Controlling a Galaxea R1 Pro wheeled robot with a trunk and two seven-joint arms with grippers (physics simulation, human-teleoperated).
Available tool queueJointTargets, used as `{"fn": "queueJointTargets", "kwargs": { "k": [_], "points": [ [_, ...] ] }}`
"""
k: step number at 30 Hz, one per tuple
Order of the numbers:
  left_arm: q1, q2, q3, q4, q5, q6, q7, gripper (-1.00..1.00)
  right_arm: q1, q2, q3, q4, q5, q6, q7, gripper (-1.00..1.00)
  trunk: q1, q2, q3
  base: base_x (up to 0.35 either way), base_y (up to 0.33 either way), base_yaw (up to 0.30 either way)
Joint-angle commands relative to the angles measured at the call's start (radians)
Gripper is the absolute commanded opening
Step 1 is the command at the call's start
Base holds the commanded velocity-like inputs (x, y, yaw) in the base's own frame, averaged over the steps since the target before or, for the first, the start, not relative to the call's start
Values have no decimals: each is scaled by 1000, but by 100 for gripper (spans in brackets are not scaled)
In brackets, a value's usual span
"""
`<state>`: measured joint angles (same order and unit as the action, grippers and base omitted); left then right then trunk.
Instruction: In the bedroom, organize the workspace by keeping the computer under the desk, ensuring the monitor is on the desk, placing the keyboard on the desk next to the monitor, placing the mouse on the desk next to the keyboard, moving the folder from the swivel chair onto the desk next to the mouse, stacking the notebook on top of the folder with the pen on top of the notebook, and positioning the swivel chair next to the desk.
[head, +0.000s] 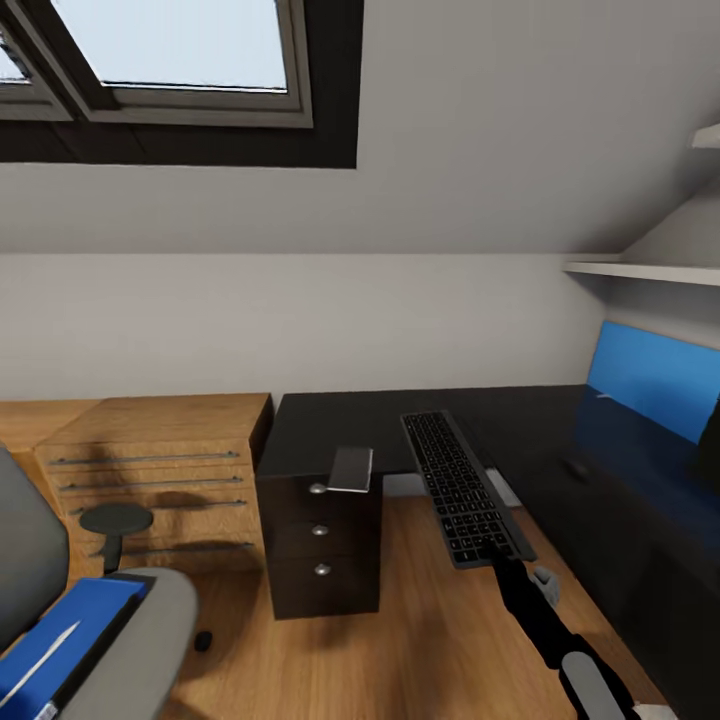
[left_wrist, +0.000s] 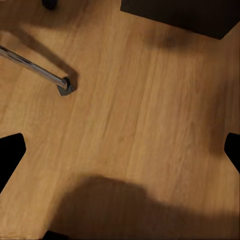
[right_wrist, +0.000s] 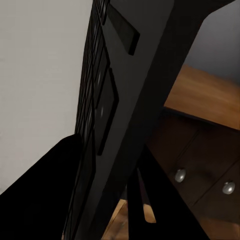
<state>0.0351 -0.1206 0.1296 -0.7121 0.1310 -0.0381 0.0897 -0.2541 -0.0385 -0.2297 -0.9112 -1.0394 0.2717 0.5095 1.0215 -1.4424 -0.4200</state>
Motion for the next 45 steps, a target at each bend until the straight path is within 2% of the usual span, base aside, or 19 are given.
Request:
{"fn": "queueJointTargets", "kwargs": {
  "k": [1, 17, 45],
  "points": [
    [0, -1, 0, -1, 10, -2, 1, 100, -1, -1, -2, 0, -11, 10, 3, -100, 0, -1, -1, -176, -136, 63],
    [0, -1, 0, -1, 10, -2, 1, 100, 0, -6, 0, 0, -8, 15, 31, -100, 0, -1, -1, -144, -175, 9],
    [0, -1, -1, 0, 10, -2, 1, 100, 0, -11, 0, 1, -9, 15, 48, -100, 0, -1, -1, -312, -27, 0]
  ]
}}
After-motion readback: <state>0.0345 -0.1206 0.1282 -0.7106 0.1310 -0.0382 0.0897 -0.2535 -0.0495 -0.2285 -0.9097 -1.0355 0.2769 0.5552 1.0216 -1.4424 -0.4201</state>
